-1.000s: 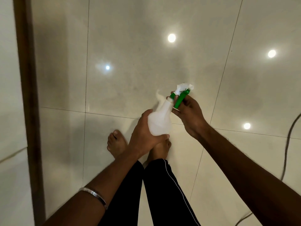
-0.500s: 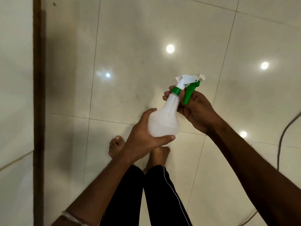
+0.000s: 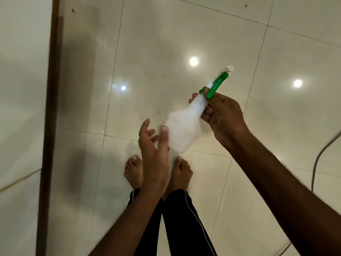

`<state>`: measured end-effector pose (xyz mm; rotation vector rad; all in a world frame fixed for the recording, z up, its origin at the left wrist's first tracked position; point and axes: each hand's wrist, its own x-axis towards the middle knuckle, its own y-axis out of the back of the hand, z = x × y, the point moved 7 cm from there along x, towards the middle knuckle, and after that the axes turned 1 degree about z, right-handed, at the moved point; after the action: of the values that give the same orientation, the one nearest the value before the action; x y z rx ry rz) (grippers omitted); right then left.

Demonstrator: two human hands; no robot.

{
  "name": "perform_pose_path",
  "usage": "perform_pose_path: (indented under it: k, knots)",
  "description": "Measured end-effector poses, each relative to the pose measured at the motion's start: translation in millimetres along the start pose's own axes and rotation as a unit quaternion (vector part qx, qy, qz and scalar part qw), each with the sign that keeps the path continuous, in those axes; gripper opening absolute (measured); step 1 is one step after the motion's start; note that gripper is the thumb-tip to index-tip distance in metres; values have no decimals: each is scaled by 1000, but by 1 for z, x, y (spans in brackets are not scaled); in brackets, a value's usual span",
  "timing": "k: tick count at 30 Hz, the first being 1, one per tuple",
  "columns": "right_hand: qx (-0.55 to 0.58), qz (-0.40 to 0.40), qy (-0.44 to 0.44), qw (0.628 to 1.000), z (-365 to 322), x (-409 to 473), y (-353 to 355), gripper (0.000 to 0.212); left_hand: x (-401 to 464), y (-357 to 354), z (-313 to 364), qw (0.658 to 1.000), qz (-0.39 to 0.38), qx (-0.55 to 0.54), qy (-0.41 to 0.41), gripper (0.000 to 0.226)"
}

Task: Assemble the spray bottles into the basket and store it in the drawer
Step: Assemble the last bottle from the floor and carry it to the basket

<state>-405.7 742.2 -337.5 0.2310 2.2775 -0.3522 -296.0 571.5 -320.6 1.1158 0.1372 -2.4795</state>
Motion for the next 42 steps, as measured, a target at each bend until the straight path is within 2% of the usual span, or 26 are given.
perform_pose_path:
  k: [1,2,3,5,7,8,10,12,13,14,15,16,18,20,21,23,25,27,30,32,34,35,37,38,39,42]
  knots:
    - [11,-6,-5,1000,2,0,0,17,2,-2,-16,987,-40,-108,113,51]
    - [18,-12,-11,1000,4,-1,0,17,1,-6,-29,956,-87,-183,213,53]
    - [22,-16,-16,999,7,-1,-1,17,-3,-10,-34,926,-130,-224,275,57]
    - [34,-12,-23,999,10,-2,1,18,-5,-13,-33,911,-159,-252,285,57]
    - [46,10,-30,998,11,-2,5,19,-3,-13,-23,938,-140,-255,188,53]
    - [52,25,-37,998,12,-2,7,18,-2,-11,-14,963,-128,-214,104,56]
    - [68,49,-58,995,18,-3,8,16,-4,-4,6,991,-82,-37,-95,69]
    - [84,58,-74,992,21,-4,7,15,-15,-2,22,964,-17,150,-218,80]
    - [88,57,-73,992,21,-4,6,14,-22,-4,27,959,-7,178,-220,83]
    - [90,54,-66,992,19,-4,6,14,-24,-4,25,971,-9,146,-190,83]
    - [90,47,-58,993,18,-4,5,14,-23,-5,22,991,-22,49,-122,79]
    - [87,38,-49,994,16,-5,4,14,-21,-6,13,996,-45,-71,-17,70]
    - [73,18,-35,997,15,-6,1,13,-13,-9,-12,948,-97,-233,194,63]
    - [67,7,-31,997,15,-7,-2,13,1,-1,-27,924,-140,-245,259,63]
    - [69,7,-32,997,16,-8,-3,13,4,1,-27,920,-159,-254,253,60]
    - [80,21,-36,996,16,-8,-3,13,9,3,-23,934,-176,-250,185,54]
    - [91,31,-38,995,17,-9,-3,19,11,9,-14,972,-173,-146,58,65]
    - [92,12,-31,995,16,-11,-10,33,6,9,-4,988,-143,-2,-64,80]
    - [68,-26,-11,997,12,-12,-20,37,-2,10,-5,980,-90,131,-117,89]
    - [41,-73,-10,996,11,-12,-24,32,3,12,-8,988,-100,95,-69,83]
    - [18,-163,-26,986,11,-14,-30,35,14,15,-26,981,-168,-62,74,77]
    - [5,-209,-37,977,13,-17,-33,37,16,14,-35,954,-221,-113,170,82]
    - [-37,-281,-53,958,19,-22,-38,38,9,9,-48,872,-355,-86,327,91]
    - [-61,-310,-60,947,24,-24,-41,40,5,10,-55,837,-399,-53,370,93]
    - [-83,-334,-69,936,31,-27,-43,42,3,10,-59,820,-417,-28,390,91]
    - [-122,-339,-83,929,47,-29,-45,39,7,6,-68,831,-387,-64,395,71]
